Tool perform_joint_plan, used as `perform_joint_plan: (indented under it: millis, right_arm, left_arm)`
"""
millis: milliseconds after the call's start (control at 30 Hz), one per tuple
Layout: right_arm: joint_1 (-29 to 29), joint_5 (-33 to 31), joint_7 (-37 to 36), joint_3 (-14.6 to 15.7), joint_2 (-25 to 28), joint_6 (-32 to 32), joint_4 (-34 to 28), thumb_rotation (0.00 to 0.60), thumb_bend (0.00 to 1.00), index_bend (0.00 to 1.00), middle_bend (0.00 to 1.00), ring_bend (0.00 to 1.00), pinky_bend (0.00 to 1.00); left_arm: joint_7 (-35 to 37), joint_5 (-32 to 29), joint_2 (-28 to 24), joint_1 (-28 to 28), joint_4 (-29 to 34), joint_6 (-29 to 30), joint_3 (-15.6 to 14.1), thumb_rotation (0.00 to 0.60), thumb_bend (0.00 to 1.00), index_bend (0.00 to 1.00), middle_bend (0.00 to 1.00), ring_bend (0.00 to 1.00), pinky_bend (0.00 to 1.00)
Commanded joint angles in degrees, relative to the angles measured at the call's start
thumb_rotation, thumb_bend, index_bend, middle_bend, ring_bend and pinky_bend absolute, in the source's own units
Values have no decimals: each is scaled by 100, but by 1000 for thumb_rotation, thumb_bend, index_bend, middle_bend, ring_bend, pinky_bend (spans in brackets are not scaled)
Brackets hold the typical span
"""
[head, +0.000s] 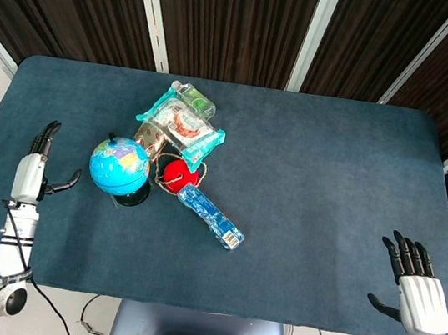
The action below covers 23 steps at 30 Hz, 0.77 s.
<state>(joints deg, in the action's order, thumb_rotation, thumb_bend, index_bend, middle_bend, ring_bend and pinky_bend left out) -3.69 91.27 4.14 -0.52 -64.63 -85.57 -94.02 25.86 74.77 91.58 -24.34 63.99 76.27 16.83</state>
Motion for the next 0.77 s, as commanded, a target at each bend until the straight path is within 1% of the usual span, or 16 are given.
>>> perform_joint_plan:
  millis: [33, 133, 200, 300, 367, 433, 500, 567, 633, 767]
  right_arm:
    - [8, 26, 15, 11, -6, -20, 3, 600, 118, 0, 0, 0, 0]
    - [5, 7, 27, 5, -11, -6, 5, 600, 118, 0, 0, 0, 0]
    - [-3, -16, 55, 2, -21, 23, 1, 600, 118, 0, 0, 0, 0]
    - [-18, -15, 136, 14, -50, 66, -3, 600, 118, 0, 0, 0, 0]
    - [-27, -16, 198, 25, -73, 99, -3, 600, 118, 0, 0, 0, 0]
    - [-38, -36, 258, 19, -100, 126, -1, 600, 118, 0, 0, 0, 0]
    - [-46, -70, 297, 6, -116, 147, -13, 600, 118, 0, 0, 0, 0]
    - [-61, -102, 328, 3, -128, 193, -17, 600, 118, 0, 0, 0, 0]
    - [-77, -119, 339, 2, -132, 230, -28, 600, 118, 0, 0, 0, 0]
    - [-96, -109, 399, 18, -157, 271, -31, 600, 118, 0, 0, 0, 0]
  left_arm:
    - [-79, 130, -240, 191, 162, 248, -95, 594, 296, 0, 0, 0, 0]
    - [-180, 286, -640, 458, 506, 396, -325, 593, 306, 0, 0, 0, 0]
    - [-541, 415, -1163, 691, 1016, 306, -675, 597, 324, 0, 0, 0, 0]
    - [-1185, 610, -2047, 1032, 2008, 235, -1189, 599, 330, 0, 0, 0, 0]
    - [-1689, 857, -2431, 1328, 2470, 492, -1534, 600, 331, 0, 0, 0, 0]
    - [-2276, 1099, -2551, 1678, 2663, 920, -1825, 600, 331, 0, 0, 0, 0]
    - [-2958, 1161, -2609, 1871, 2892, 1121, -1969, 600, 335, 0, 0, 0, 0]
    - [-3290, 1465, -2629, 1956, 3048, 1370, -2035, 600, 345, 0, 0, 0, 0]
    - [-3373, 1564, -2596, 2023, 3034, 1477, -2058, 600, 346, 0, 0, 0, 0]
    - [-3249, 1423, -2688, 2036, 3102, 1286, -2063, 600, 344, 0, 0, 0, 0]
